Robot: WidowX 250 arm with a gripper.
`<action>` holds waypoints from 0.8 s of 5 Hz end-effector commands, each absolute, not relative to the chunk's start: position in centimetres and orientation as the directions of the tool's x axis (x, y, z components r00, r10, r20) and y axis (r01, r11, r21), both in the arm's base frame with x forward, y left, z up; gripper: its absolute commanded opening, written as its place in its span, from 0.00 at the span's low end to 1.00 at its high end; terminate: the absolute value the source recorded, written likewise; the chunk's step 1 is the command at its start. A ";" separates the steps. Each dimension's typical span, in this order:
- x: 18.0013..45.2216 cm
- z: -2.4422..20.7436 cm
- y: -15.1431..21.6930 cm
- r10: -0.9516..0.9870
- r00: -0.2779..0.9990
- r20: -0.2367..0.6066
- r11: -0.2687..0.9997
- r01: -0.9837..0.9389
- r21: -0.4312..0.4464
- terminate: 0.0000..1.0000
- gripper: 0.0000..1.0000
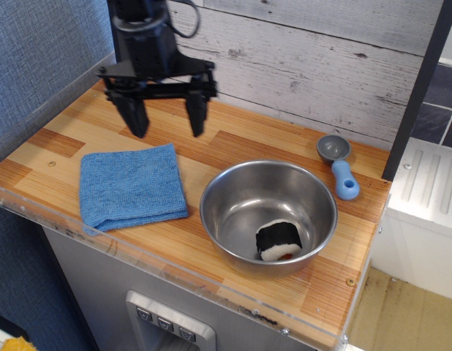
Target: Move sushi to the top of the pot next to the scoop
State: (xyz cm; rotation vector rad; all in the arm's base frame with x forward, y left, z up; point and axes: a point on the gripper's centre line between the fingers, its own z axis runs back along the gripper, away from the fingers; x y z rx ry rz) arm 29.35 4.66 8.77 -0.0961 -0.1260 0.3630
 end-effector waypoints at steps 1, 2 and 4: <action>28.9 11.0 -1.3 0.229 0.952 0.205 0.973 -0.220 -0.066 0.00 1.00; 28.7 11.0 -4.0 0.149 0.964 0.219 0.989 -0.144 -0.041 0.00 1.00; 28.0 9.2 -6.6 0.055 0.981 0.186 0.998 -0.062 0.030 0.00 1.00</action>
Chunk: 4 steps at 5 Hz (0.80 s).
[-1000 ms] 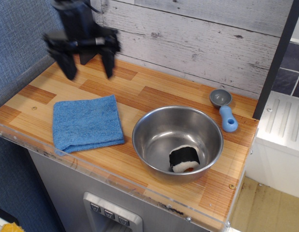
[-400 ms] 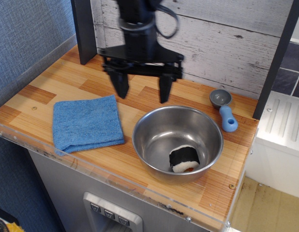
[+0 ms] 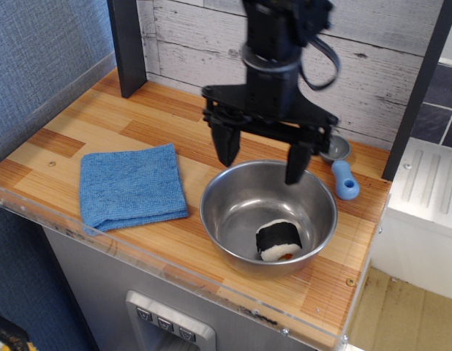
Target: Move sushi to the top of the pot next to the scoop
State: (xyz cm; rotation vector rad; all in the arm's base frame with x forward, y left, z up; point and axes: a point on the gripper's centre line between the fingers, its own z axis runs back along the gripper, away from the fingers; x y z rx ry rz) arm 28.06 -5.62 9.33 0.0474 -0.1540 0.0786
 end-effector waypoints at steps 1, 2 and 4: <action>27.9 7.6 -7.2 0.029 0.986 0.163 0.998 -0.037 0.046 0.00 1.00; 28.3 6.4 -7.1 0.019 0.988 0.153 0.997 -0.030 0.068 0.00 1.00; 27.8 3.8 -7.5 0.008 0.995 0.095 0.997 -0.015 0.075 0.00 1.00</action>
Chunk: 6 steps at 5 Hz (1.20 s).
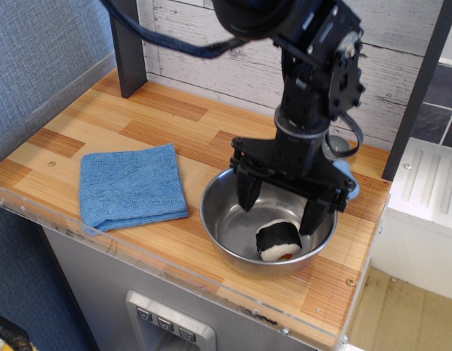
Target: Move sushi to the top of the pot next to the scoop
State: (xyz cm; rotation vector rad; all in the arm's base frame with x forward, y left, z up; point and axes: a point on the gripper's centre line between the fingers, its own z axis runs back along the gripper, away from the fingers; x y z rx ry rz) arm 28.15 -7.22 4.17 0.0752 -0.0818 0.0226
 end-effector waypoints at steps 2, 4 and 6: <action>26.6 2.3 -7.5 0.045 0.996 0.076 0.994 -0.052 0.092 0.00 0.00; 26.4 2.5 -6.9 0.046 0.996 0.072 0.994 -0.053 0.094 0.00 0.00; 27.1 5.6 -6.2 0.063 0.989 0.137 0.996 -0.071 0.051 0.00 0.00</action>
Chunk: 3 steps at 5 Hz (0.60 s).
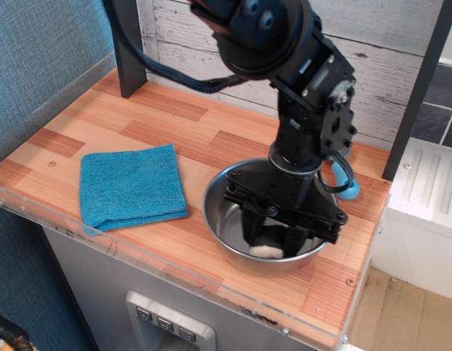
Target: Move sushi to the top of the pot next to the scoop
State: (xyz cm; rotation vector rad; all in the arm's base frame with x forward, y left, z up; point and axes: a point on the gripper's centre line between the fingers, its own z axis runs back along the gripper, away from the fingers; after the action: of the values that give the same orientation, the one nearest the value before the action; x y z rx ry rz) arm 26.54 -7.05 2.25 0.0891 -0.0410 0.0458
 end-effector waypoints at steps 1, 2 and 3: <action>27.6 8.2 -5.3 0.075 0.980 0.183 0.995 -0.085 0.047 0.00 0.00; 28.4 10.8 -4.4 0.091 0.971 0.223 0.995 -0.100 0.030 0.00 0.00; 29.7 12.6 -3.7 0.105 0.961 0.257 0.994 -0.111 0.011 0.00 0.00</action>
State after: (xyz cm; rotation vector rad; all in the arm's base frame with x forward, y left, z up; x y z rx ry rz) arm 29.90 -4.02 11.33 0.0338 -0.2034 0.1081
